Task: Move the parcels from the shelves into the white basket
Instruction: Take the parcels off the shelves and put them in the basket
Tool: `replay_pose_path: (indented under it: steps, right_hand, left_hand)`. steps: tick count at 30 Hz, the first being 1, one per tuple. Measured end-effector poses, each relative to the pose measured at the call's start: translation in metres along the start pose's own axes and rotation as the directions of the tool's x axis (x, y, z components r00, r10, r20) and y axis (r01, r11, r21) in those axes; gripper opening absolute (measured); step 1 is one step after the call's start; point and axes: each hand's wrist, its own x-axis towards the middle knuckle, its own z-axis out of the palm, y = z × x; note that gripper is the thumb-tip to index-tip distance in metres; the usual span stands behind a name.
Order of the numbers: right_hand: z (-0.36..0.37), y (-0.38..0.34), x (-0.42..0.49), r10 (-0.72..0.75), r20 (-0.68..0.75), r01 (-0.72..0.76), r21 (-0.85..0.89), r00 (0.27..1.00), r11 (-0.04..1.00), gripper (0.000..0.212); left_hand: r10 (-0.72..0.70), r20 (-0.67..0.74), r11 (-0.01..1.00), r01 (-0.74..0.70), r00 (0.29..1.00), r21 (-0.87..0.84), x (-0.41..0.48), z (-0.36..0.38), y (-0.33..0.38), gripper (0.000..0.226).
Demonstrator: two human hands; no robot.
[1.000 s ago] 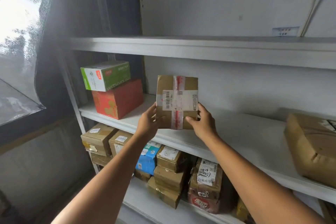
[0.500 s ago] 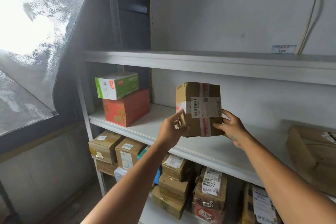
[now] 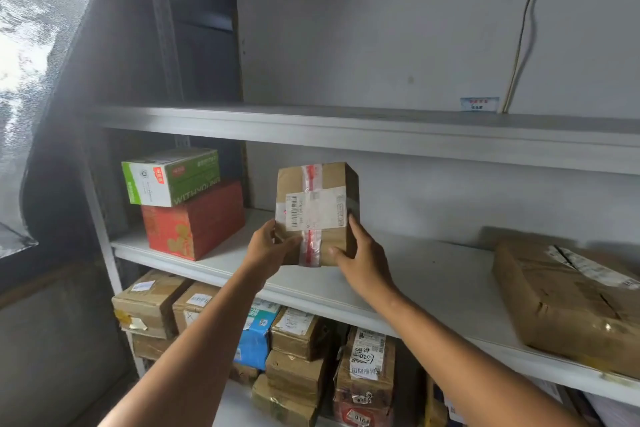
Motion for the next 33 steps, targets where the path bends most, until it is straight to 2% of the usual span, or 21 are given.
replay_pose_path:
  steps: [6, 13, 17, 19, 22, 25, 28, 33]
  right_hand:
    - [0.016, -0.008, -0.009, -0.059, -0.074, 0.048, -0.143, 0.996, 0.989, 0.078]
    - [0.025, -0.014, -0.013, -0.081, -0.090, 0.066, -0.161, 0.993, 0.985, 0.076]
    - [0.020, -0.011, -0.011, -0.052, -0.054, 0.044, -0.143, 0.997, 0.989, 0.077]
    - [0.011, -0.006, -0.006, 0.006, -0.030, -0.009, -0.105, 1.000, 0.994, 0.078]
    - [-0.013, 0.007, 0.001, 0.139, 0.009, -0.140, 0.094, 0.990, 0.986, 0.077]
    - [-0.041, 0.023, 0.004, 0.239, -0.012, -0.228, 0.266, 0.971, 0.937, 0.059]
    - [-0.069, 0.038, 0.001, 0.297, -0.103, -0.250, 0.323, 0.949, 0.913, 0.036]
    - [-0.135, 0.056, -0.013, 0.321, -0.192, -0.254, 0.307, 0.928, 0.917, 0.035]
  left_hand:
    - [-0.049, 0.071, 0.999, 0.049, 0.996, -0.004, 0.007, -0.008, -0.012, 0.021]
    - [-0.087, 0.103, 0.996, 0.089, 0.991, -0.018, 0.008, -0.014, -0.018, 0.022]
    - [-0.084, 0.131, 0.995, 0.090, 0.988, -0.044, 0.004, -0.014, -0.016, 0.025]
    - [-0.062, 0.152, 0.993, 0.076, 0.986, -0.088, 0.000, -0.010, -0.012, 0.026]
    - [-0.023, 0.237, 0.970, 0.079, 0.971, -0.229, -0.007, 0.002, 0.002, 0.031]
    - [0.020, 0.330, 0.945, 0.089, 0.944, -0.313, -0.012, 0.024, 0.021, 0.034]
    - [0.047, 0.383, 0.939, 0.090, 0.923, -0.331, -0.016, 0.057, 0.040, 0.036]
    - [0.070, 0.464, 0.942, 0.094, 0.883, -0.321, -0.022, 0.121, 0.071, 0.046]
